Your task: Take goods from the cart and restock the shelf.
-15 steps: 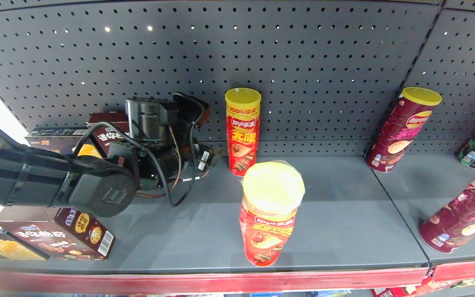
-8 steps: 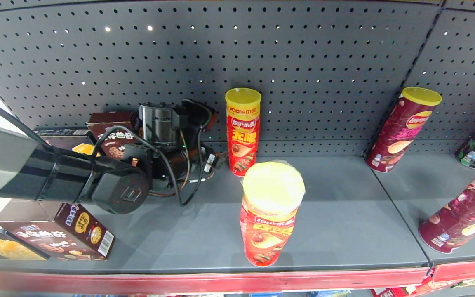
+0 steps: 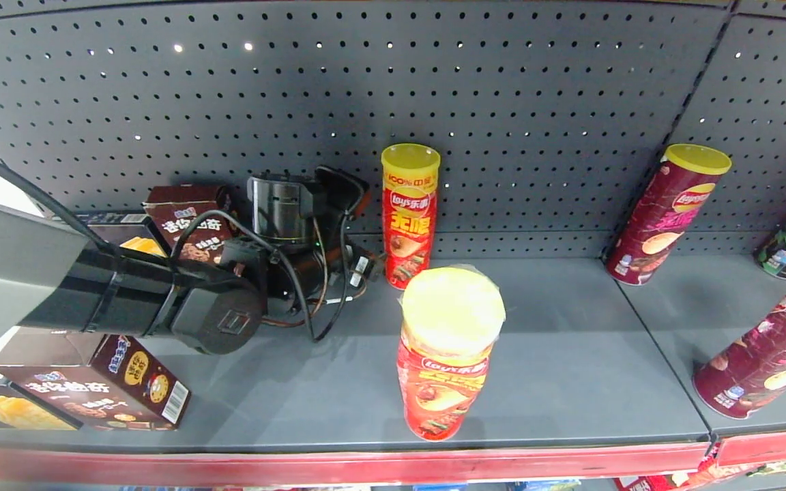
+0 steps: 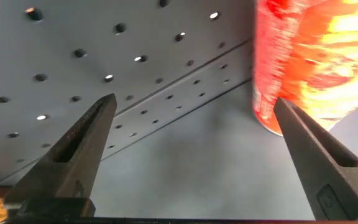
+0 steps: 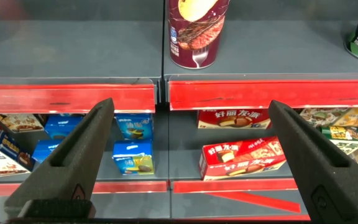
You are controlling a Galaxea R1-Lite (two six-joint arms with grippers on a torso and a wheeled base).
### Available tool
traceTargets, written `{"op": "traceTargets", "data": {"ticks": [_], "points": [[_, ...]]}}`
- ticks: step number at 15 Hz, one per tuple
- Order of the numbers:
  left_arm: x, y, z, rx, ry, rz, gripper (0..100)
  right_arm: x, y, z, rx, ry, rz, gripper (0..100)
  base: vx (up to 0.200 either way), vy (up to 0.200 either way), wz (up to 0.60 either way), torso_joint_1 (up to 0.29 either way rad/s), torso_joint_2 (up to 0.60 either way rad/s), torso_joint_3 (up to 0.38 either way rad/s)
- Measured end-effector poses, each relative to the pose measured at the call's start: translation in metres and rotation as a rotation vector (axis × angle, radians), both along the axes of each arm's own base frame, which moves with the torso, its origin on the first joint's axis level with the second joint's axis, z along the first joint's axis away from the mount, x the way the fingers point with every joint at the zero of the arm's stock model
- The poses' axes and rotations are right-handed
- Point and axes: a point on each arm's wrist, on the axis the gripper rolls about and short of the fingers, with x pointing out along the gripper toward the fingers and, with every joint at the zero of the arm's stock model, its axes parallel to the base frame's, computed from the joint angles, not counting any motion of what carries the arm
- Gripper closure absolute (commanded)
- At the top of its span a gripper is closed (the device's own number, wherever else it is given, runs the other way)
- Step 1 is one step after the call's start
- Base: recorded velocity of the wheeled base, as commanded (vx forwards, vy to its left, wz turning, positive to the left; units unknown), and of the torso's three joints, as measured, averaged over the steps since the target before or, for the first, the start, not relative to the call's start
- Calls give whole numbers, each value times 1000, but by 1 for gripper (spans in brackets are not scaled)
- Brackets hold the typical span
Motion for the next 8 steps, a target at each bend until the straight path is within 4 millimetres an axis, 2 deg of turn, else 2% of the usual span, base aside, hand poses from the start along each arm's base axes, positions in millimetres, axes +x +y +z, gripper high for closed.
{"op": "traceTargets", "data": {"ticks": [4,8], "points": [[-1,-8,-2,-1,1,-17,0,0,0,0,0,0,0,0,0,0,0,0,0,0],[-9,-4,3,-4,-2,-13,0,0,0,0,0,0,0,0,0,0,0,0,0,0]]}}
